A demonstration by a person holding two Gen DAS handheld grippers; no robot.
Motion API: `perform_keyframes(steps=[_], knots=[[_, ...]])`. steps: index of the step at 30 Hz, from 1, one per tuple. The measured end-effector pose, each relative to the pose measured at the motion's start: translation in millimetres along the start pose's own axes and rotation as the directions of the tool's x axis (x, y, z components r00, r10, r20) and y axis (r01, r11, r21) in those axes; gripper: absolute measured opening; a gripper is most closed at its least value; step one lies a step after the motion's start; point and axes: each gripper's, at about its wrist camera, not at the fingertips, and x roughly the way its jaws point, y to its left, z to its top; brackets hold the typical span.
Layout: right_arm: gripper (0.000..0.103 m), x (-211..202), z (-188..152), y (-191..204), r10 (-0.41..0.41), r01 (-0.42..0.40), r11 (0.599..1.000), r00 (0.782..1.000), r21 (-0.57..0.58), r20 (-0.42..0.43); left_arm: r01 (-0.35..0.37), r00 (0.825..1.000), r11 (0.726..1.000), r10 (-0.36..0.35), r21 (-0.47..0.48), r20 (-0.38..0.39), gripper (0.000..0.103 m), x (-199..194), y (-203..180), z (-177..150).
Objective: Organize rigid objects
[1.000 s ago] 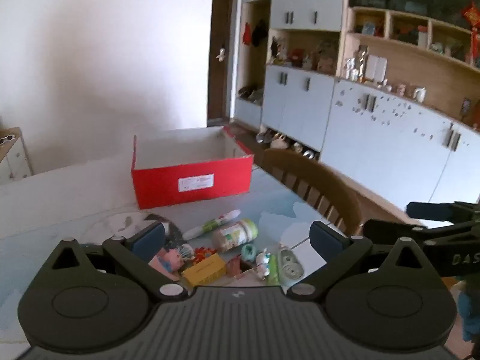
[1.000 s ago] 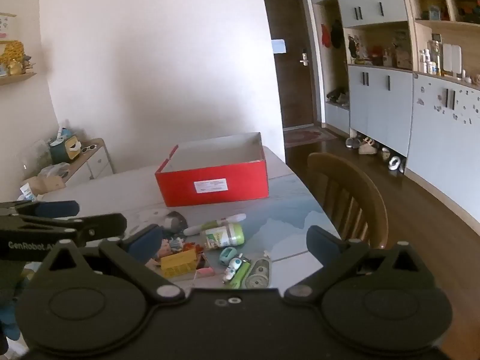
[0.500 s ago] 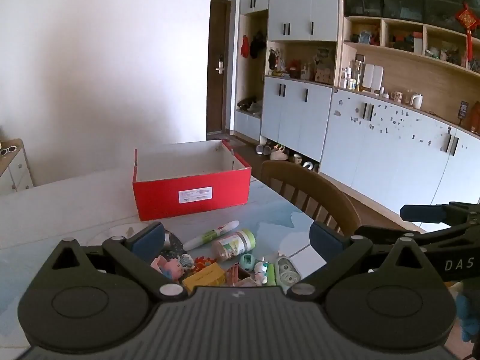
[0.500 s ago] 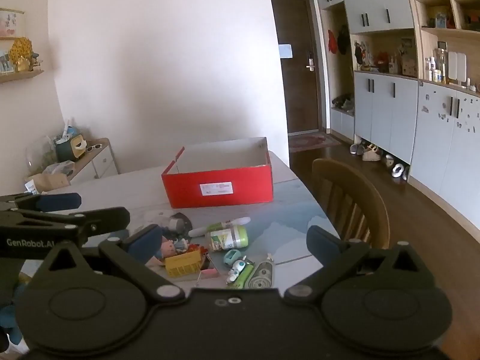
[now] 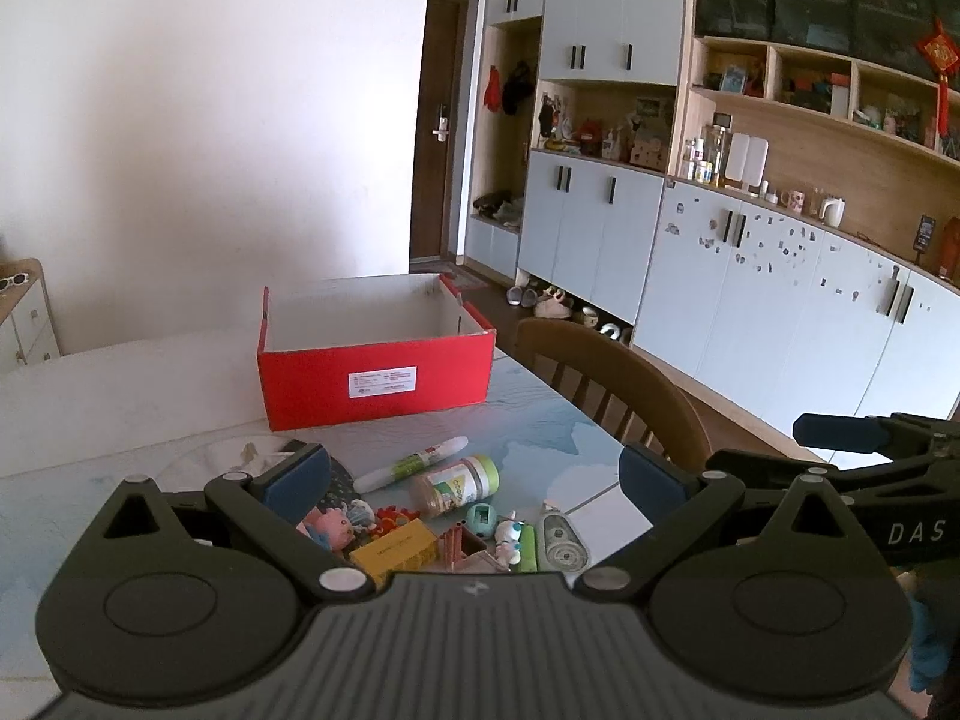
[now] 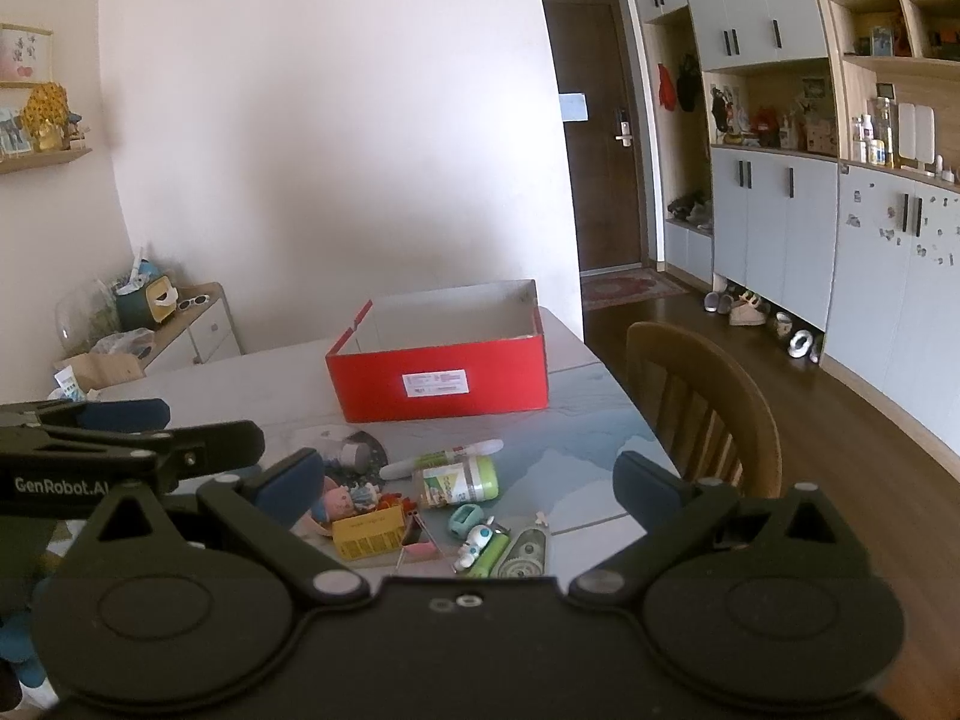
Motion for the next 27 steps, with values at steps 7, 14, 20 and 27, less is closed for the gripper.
perform_keyframes(steps=[7, 14, 20, 27], knots=[[0.103, 1.0, -0.8, -5.4, 0.018, -0.018, 1.000, 1.000, 0.006, -0.003, -0.010, 1.000, 1.000, 0.010, -0.005, 0.001, 0.103, 0.7, -0.4, -0.8], [0.103, 1.2, -0.9, -4.4, 0.035, -0.035, 0.999, 0.999, -0.021, -0.003, -0.033, 0.999, 0.999, 0.033, -0.005, 0.013, 0.103, 1.0, -4.3, -0.6], [0.103, 1.9, -0.3, -6.2, 0.045, -0.045, 0.999, 0.999, -0.023, -0.005, -0.038, 0.999, 0.999, 0.039, -0.012, 0.010, 0.103, 3.8, -2.9, -1.0], [0.103, 4.8, 0.8, -6.6, 0.061, -0.062, 0.998, 0.998, -0.031, -0.014, -0.054, 0.999, 0.998, 0.054, -0.026, 0.001, 0.103, 4.0, -4.8, -0.6]])
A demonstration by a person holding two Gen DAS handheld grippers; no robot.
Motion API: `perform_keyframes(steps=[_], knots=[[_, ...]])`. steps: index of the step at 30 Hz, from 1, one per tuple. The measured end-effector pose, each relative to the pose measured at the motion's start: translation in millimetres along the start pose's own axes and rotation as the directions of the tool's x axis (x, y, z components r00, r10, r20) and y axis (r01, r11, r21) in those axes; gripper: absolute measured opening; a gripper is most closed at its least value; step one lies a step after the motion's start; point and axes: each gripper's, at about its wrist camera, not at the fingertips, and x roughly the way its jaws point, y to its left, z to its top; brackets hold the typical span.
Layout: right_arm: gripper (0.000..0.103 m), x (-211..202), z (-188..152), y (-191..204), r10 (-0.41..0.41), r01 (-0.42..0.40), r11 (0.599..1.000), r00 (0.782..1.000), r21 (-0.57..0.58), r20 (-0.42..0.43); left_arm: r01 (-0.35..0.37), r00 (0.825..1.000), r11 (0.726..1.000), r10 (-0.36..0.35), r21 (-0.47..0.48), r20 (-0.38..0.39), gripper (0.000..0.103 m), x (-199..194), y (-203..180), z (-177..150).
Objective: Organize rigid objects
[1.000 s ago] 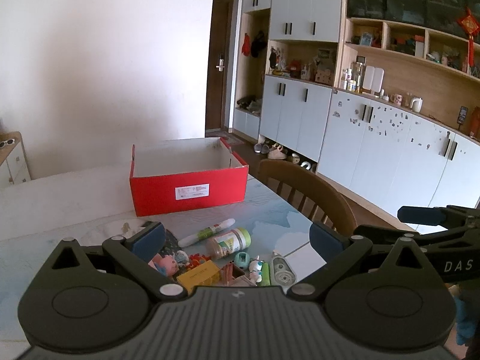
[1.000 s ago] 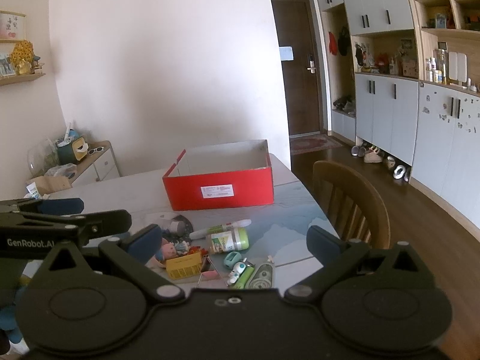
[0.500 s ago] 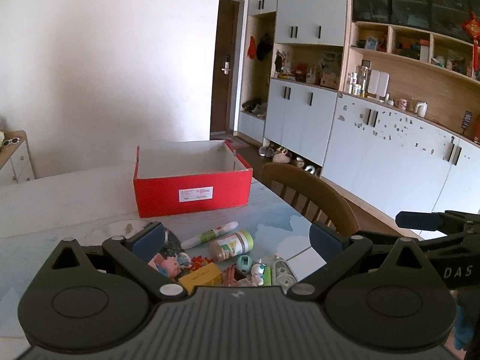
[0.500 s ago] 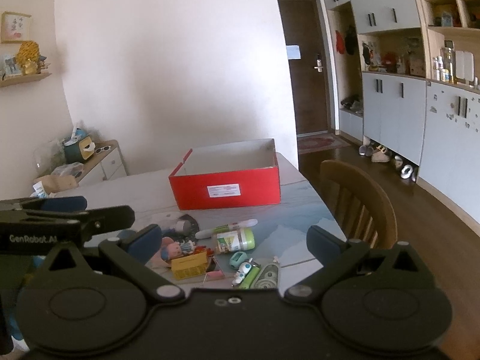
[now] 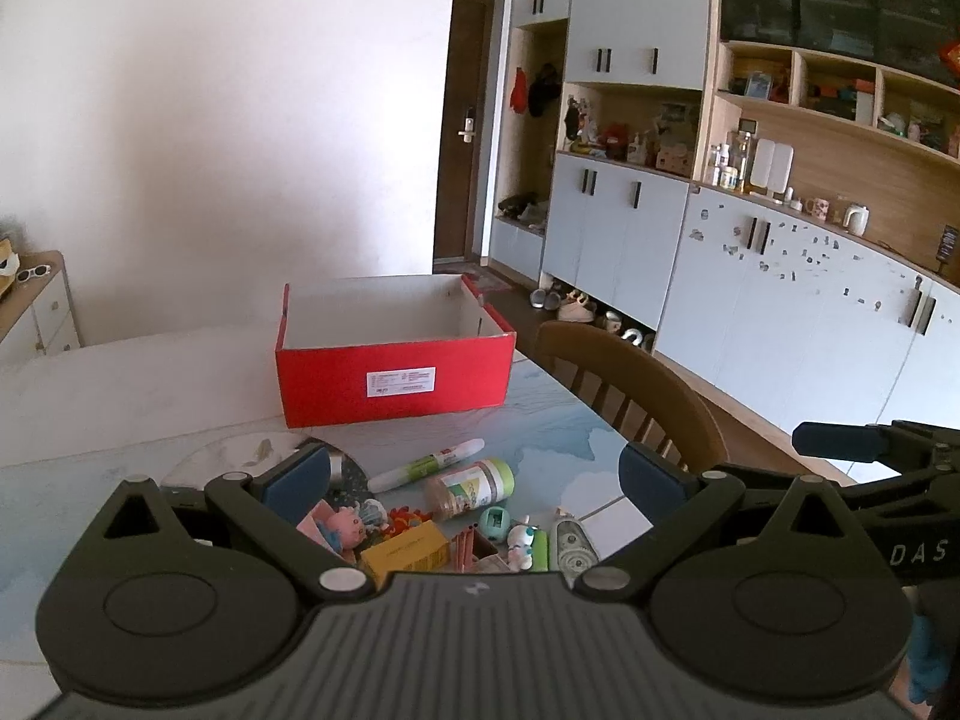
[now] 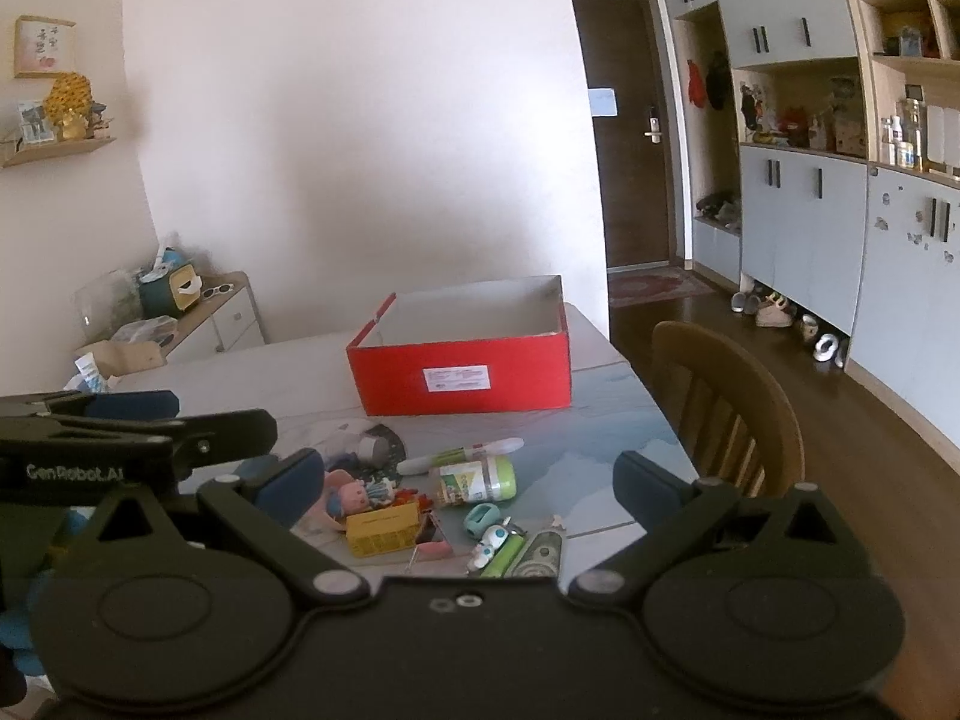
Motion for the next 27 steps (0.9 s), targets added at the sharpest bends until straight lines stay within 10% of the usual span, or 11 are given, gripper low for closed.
perform_keyframes(steps=[27], knots=[[0.094, 100, -20, -3, 0.006, -0.013, 0.999, 0.975, -0.031, -0.220, -0.088, 0.986, 0.996, 0.084, -0.025, -0.142, 0.103, 106, 100, -26]])
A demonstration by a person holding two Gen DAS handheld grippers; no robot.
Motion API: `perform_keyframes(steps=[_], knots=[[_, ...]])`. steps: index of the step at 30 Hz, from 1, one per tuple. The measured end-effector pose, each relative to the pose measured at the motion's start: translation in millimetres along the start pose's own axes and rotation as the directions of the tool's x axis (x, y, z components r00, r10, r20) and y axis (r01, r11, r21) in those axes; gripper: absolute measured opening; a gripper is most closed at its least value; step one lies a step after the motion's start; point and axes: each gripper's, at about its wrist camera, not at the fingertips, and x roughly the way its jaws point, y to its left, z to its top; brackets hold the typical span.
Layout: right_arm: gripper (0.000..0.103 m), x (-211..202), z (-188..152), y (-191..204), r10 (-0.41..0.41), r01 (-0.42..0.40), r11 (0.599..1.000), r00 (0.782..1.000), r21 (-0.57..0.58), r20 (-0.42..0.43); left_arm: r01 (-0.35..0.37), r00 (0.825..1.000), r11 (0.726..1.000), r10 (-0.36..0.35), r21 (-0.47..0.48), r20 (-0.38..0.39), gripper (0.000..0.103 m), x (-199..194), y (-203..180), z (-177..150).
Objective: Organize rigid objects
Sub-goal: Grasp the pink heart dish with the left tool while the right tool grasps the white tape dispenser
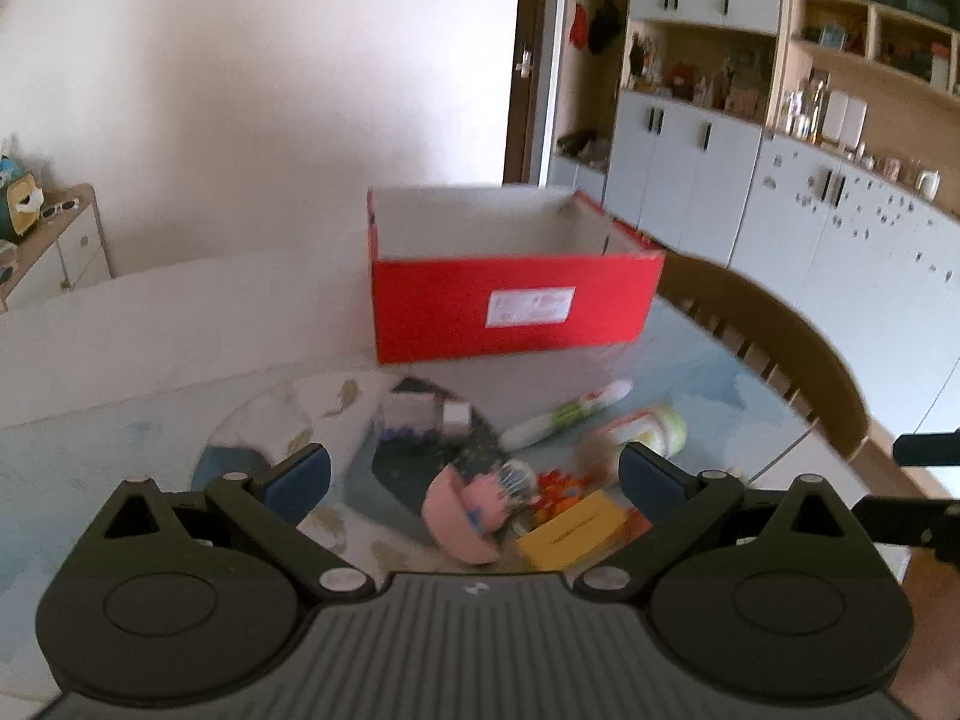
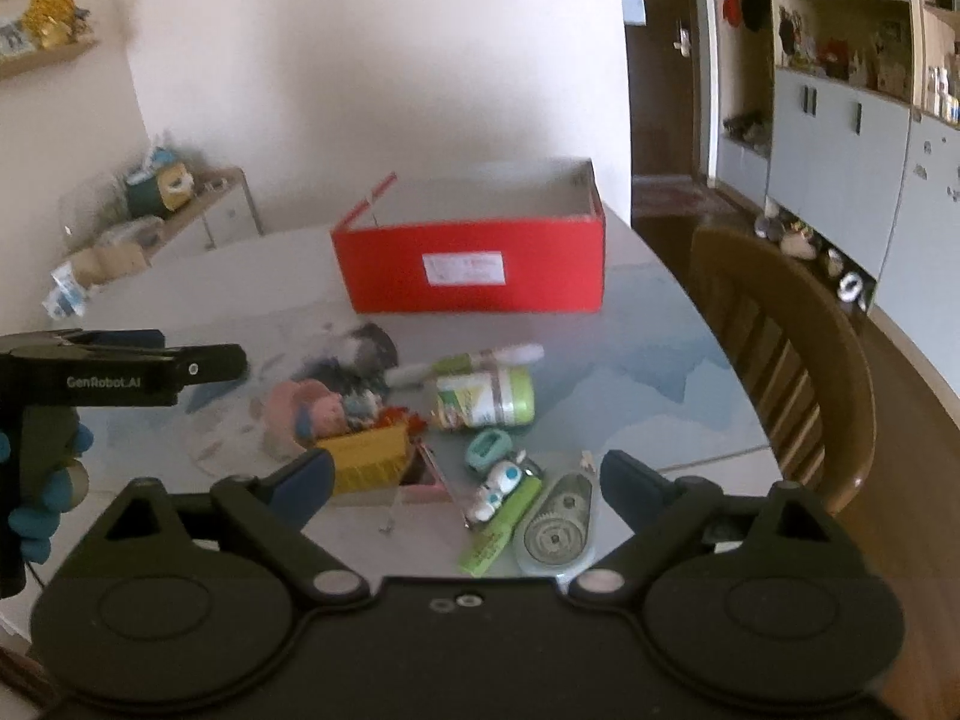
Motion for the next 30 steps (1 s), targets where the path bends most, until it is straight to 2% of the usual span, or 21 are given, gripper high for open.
perform_keyframes(steps=[7, 13, 16, 17, 22, 24, 28, 30], knots=[[0.084, 34, -6, -5, -0.062, 0.061, 0.998, 0.995, -0.019, -0.081, 0.017, 0.997, 1.000, -0.017, 0.002, -0.071, 0.102, 33, 12, -10], [0.076, 63, -12, -28, -0.154, 0.162, 0.986, 0.976, 0.036, -0.157, 0.007, 0.993, 1.000, -0.006, 0.009, -0.114, 0.102, 53, 20, -14], [0.067, 75, -14, -31, -0.165, 0.176, 0.984, 0.968, 0.043, -0.189, 0.011, 0.991, 1.000, -0.009, 0.013, -0.133, 0.101, 63, 23, -15], [0.063, 77, -16, -32, -0.166, 0.177, 0.983, 0.966, 0.043, -0.197, 0.012, 0.991, 1.000, -0.011, 0.011, -0.136, 0.098, 65, 24, -15], [0.059, 87, -21, -30, -0.173, 0.183, 0.983, 0.955, 0.020, -0.240, 0.025, 0.986, 1.000, -0.024, 0.008, -0.164, 0.089, 74, 31, -18], [0.057, 91, -22, -29, -0.178, 0.188, 0.982, 0.951, 0.018, -0.254, 0.029, 0.984, 1.000, -0.027, 0.008, -0.178, 0.074, 78, 33, -19], [0.057, 97, -23, -29, -0.172, 0.185, 0.983, 0.947, 0.021, -0.272, 0.038, 0.977, 0.999, -0.035, 0.012, -0.209, 0.072, 86, 35, -22], [0.057, 100, -22, -28, -0.176, 0.188, 0.982, 0.943, 0.015, -0.281, 0.048, 0.975, 0.999, -0.043, 0.018, -0.217, 0.068, 89, 36, -23]])
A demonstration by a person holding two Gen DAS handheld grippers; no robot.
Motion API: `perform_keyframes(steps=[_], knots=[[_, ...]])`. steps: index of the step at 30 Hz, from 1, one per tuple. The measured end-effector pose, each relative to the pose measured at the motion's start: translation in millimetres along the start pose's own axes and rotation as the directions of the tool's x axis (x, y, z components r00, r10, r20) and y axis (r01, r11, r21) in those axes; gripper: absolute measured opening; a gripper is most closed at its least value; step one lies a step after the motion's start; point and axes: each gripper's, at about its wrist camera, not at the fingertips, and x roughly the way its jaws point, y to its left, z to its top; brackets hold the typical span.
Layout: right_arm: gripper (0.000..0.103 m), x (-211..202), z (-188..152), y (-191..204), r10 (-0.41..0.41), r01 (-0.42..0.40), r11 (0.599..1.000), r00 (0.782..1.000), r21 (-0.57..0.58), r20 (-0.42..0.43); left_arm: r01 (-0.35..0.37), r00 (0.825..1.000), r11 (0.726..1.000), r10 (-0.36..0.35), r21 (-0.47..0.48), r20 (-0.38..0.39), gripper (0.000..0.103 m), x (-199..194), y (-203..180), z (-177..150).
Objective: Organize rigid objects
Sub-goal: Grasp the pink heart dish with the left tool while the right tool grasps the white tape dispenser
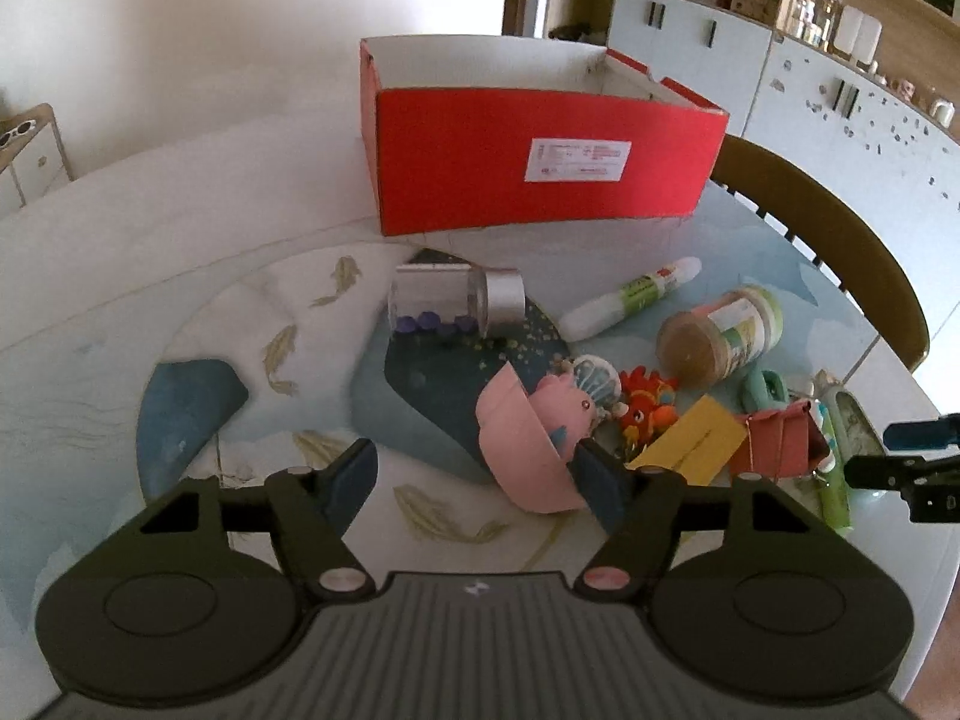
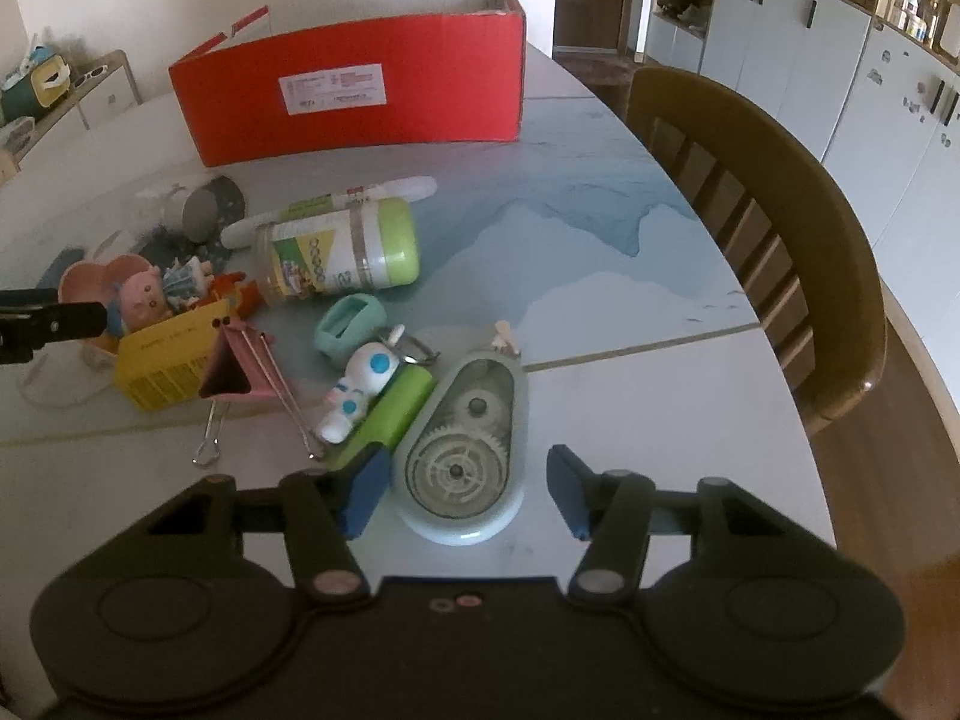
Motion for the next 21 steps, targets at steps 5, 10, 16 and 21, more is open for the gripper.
perform_keyframes(steps=[5, 10, 16, 21], knots=[[0.058, 9, 1, -1, -0.018, 0.018, 1.000, 1.000, 0.008, -0.021, 0.023, 0.999, 1.000, -0.022, 0.017, -0.039, 0.059, 11, 0, -1], [0.057, 13, 6, 0, -0.031, 0.031, 0.999, 0.999, 0.008, -0.016, 0.052, 0.998, 0.998, -0.050, 0.040, -0.048, 0.042, 16, 1, 0], [0.051, 14, 9, 1, -0.039, 0.039, 0.999, 0.999, 0.017, -0.007, 0.071, 0.996, 0.996, -0.068, 0.049, -0.061, 0.027, 17, 4, 1], [0.051, 14, 8, 1, -0.046, 0.046, 0.998, 0.999, 0.034, -0.008, 0.041, 0.998, 0.997, -0.038, 0.063, -0.057, 0.015, 12, 13, 2]])
